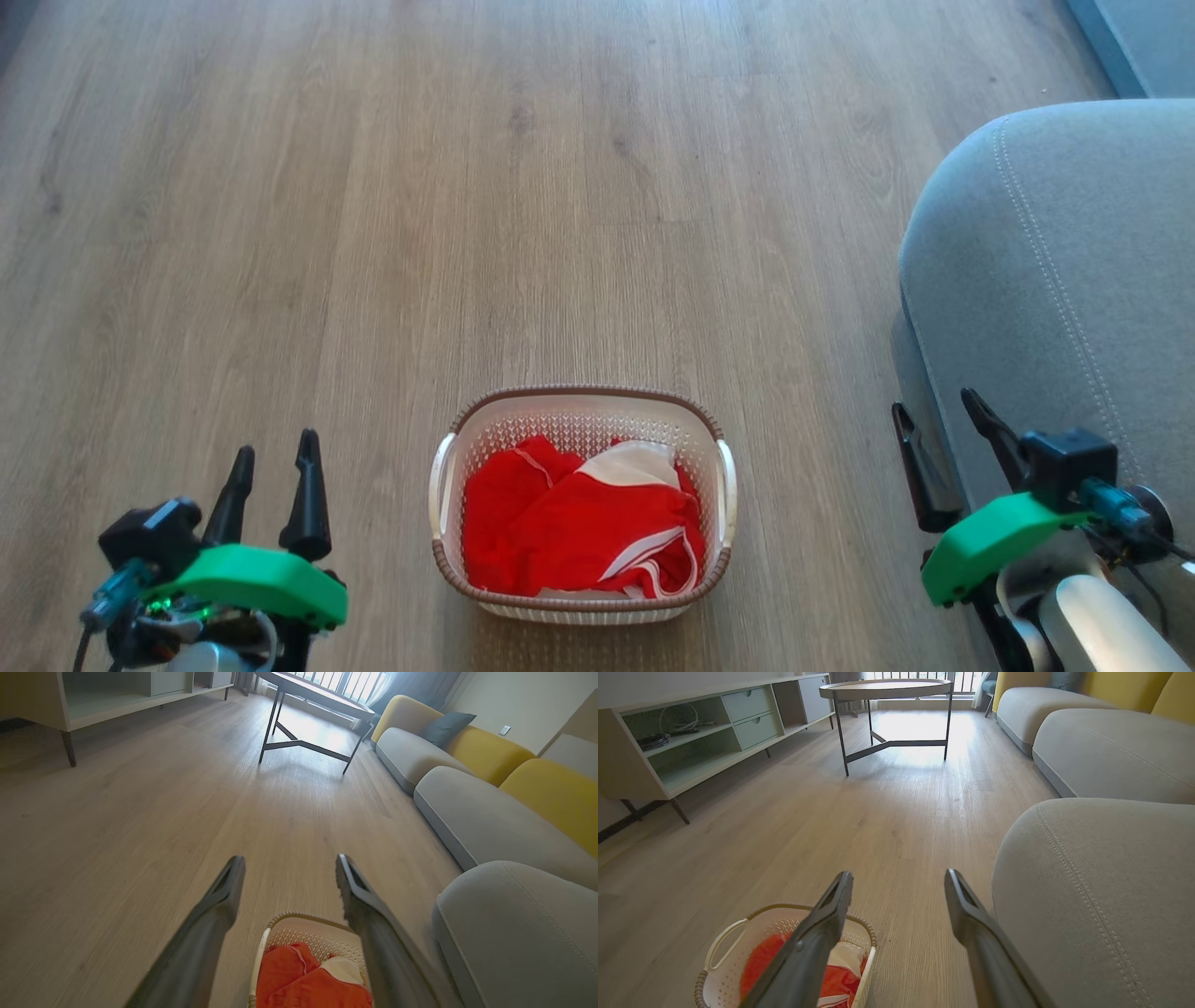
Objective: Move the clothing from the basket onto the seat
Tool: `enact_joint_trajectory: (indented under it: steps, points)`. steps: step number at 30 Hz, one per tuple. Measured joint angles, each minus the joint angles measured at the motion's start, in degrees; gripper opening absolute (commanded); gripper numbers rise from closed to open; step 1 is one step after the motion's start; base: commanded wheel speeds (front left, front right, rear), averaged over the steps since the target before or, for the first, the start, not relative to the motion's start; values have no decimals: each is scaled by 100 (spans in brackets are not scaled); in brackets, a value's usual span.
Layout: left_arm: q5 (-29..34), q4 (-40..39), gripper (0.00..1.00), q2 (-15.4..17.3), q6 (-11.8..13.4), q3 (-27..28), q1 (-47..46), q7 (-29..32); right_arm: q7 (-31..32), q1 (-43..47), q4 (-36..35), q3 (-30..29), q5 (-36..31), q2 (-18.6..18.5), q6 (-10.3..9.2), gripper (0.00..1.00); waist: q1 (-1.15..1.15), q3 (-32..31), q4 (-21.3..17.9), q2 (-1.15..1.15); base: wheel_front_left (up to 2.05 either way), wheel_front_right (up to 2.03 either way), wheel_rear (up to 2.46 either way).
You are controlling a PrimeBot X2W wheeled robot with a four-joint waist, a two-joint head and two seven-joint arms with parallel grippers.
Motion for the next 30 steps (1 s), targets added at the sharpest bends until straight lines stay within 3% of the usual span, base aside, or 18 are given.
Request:
enact_joint_trajectory:
  steps: [17,30]
  points:
    - [1104,-3,100,27,-1,-15,0,-277,-296,14,-159,182,-846,-171,0,100,0,86,2,0,0,0,0]
    - [1133,9,100,31,-1,79,-2,-288,-296,177,-225,47,-850,-140,1,100,0,113,-44,0,0,0,0]
